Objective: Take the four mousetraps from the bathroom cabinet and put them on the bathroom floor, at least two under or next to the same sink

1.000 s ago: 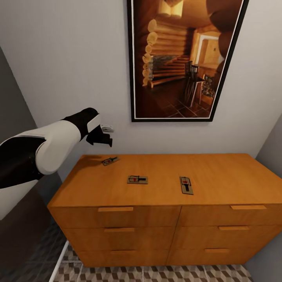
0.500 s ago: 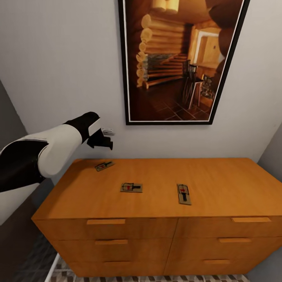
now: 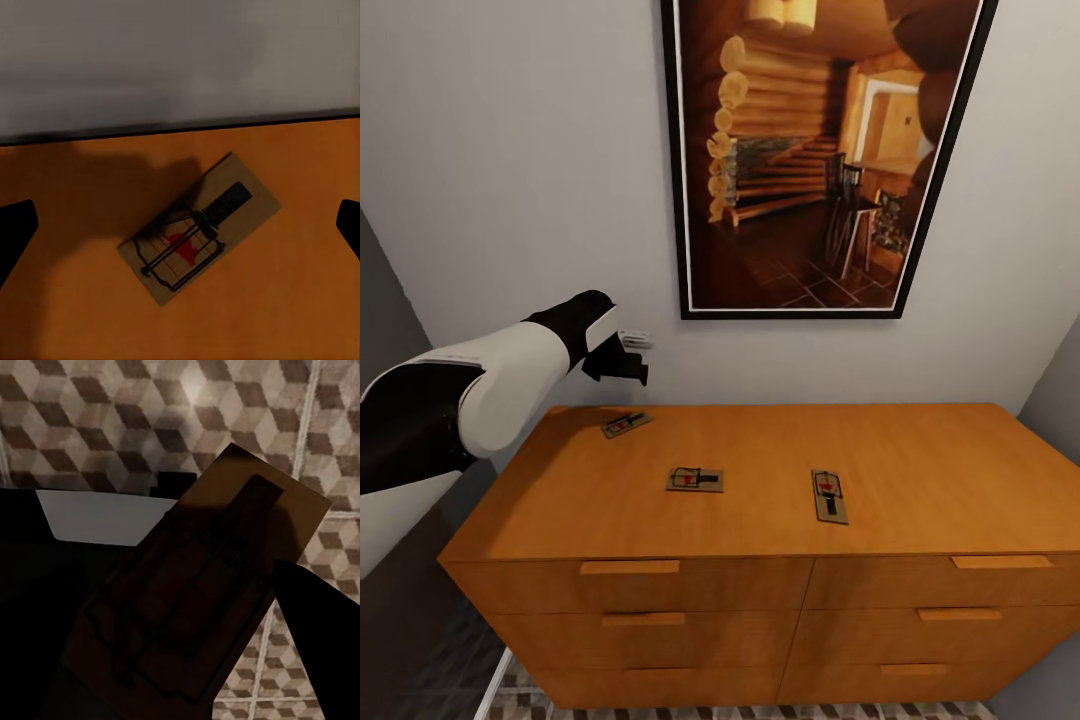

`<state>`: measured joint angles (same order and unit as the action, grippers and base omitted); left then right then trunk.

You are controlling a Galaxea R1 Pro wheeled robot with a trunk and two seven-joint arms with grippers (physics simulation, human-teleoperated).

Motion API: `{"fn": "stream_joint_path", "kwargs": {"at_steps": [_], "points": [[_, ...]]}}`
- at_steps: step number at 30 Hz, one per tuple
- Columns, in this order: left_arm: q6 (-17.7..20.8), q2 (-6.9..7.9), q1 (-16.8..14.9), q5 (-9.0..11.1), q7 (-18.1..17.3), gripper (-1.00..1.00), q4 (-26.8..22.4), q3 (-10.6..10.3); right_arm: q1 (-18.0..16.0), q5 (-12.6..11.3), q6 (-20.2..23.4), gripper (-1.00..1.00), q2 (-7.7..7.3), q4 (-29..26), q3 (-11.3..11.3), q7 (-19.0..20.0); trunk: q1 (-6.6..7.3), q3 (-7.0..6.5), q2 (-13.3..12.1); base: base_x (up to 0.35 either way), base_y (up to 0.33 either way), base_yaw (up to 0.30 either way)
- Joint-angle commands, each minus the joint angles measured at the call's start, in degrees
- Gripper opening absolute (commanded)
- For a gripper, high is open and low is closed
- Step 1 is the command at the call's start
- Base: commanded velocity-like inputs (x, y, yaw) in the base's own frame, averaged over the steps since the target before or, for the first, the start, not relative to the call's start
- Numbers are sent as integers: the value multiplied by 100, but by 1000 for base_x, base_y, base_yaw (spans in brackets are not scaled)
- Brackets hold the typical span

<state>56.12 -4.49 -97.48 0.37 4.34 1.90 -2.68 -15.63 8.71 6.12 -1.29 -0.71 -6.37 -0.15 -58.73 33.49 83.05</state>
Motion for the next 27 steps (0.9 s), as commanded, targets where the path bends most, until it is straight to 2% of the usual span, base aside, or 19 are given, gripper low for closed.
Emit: {"fn": "stream_joint_path", "kwargs": {"at_steps": [1,17,27], "points": [[5,-1,-8,9,5,100,11,-22,-2,60,27,-100,-1,-8,-48,0,0,6,3,0,0,0],[-4,0,1,13,6,100,21,-22,-2,60,28,-100,3,-8,-48,-1,0,6,3,-3,0,0],[-4,2,92,7,6,100,9,-22,-2,60,29,-100,4,-8,-48,3,0,6,3,-129,0,0]]}}
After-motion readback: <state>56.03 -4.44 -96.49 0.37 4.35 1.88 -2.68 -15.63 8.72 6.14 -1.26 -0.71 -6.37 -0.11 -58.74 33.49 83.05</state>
